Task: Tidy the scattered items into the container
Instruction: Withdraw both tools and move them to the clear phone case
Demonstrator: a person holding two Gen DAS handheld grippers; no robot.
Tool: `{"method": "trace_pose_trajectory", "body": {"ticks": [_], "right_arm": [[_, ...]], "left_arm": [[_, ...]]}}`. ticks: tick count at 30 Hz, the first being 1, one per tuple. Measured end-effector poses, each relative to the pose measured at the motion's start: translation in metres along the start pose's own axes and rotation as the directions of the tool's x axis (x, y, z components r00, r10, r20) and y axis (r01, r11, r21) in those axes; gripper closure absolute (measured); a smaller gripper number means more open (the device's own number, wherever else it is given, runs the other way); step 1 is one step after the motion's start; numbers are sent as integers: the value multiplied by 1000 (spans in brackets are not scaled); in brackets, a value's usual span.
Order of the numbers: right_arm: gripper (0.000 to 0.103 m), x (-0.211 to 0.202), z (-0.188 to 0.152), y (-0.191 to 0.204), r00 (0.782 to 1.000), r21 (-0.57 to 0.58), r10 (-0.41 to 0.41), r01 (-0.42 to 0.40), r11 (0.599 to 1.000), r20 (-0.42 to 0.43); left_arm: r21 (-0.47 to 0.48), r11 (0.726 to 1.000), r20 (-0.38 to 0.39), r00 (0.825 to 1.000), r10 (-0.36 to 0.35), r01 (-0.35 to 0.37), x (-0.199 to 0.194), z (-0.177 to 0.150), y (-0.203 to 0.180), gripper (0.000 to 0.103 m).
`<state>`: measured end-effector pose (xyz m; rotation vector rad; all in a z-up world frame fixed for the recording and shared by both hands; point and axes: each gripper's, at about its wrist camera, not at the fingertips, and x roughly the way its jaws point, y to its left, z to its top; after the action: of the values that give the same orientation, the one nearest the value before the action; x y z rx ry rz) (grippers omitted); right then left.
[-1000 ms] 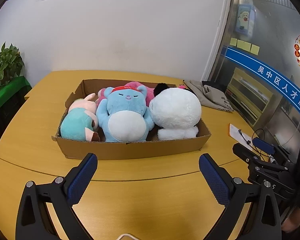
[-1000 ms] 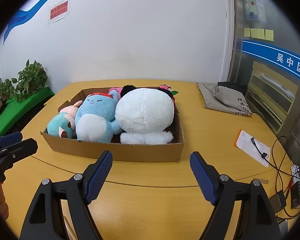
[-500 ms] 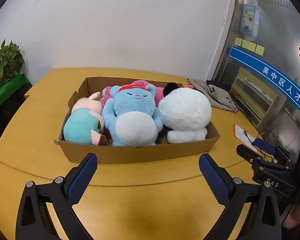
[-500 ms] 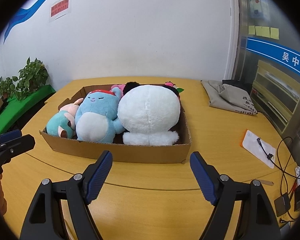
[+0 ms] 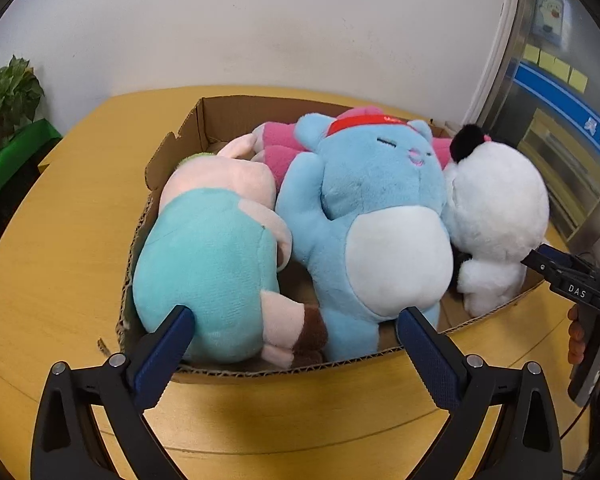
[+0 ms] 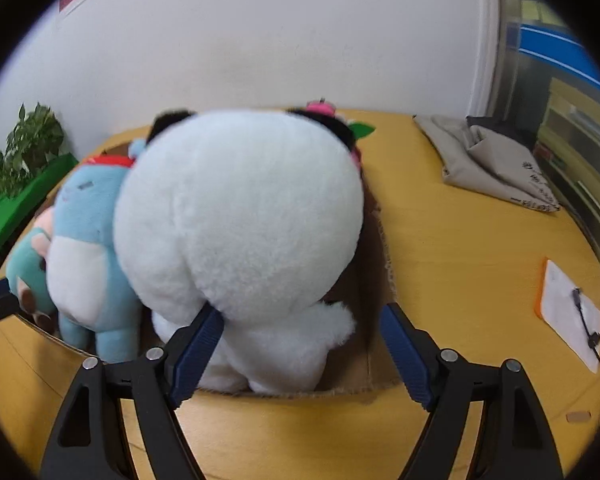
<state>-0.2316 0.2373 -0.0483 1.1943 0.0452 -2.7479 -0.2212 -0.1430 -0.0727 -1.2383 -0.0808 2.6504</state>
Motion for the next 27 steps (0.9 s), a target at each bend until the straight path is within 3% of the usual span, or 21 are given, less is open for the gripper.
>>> {"method": "trace_pose_trajectory", "body": {"ticks": [2,6,16,20,23,27], "right_arm": [[19,7,-6,1,999,-8,19,-19,1000,-40],[19,-4,-24,15,998,-69,-51,50,996,-19],[18,-60,-79,36,996,-38,-81,80,996,-43],[17,-74,-86,42,993,-21,-115,115,993,-23],[17,-104,-90,46,995,-15,-95,95,995,20],[17,-157,-106,53,996,-52,-20,24,998,86]], "left_arm": [[35,999,-2,1000,19,-19,-1,-4,-5,1],[76,997,2,1000,14,-14,-11,-17,-7,1],[96,995,-12,1000,21,-20,-56,-56,-6,1],[43,999,4,1000,0,0,-71,-52,1,1],[4,1000,58,998,-4,4,-102,-53,6,1],[33,999,109,994,-22,19,-147,-74,3,0]]}}
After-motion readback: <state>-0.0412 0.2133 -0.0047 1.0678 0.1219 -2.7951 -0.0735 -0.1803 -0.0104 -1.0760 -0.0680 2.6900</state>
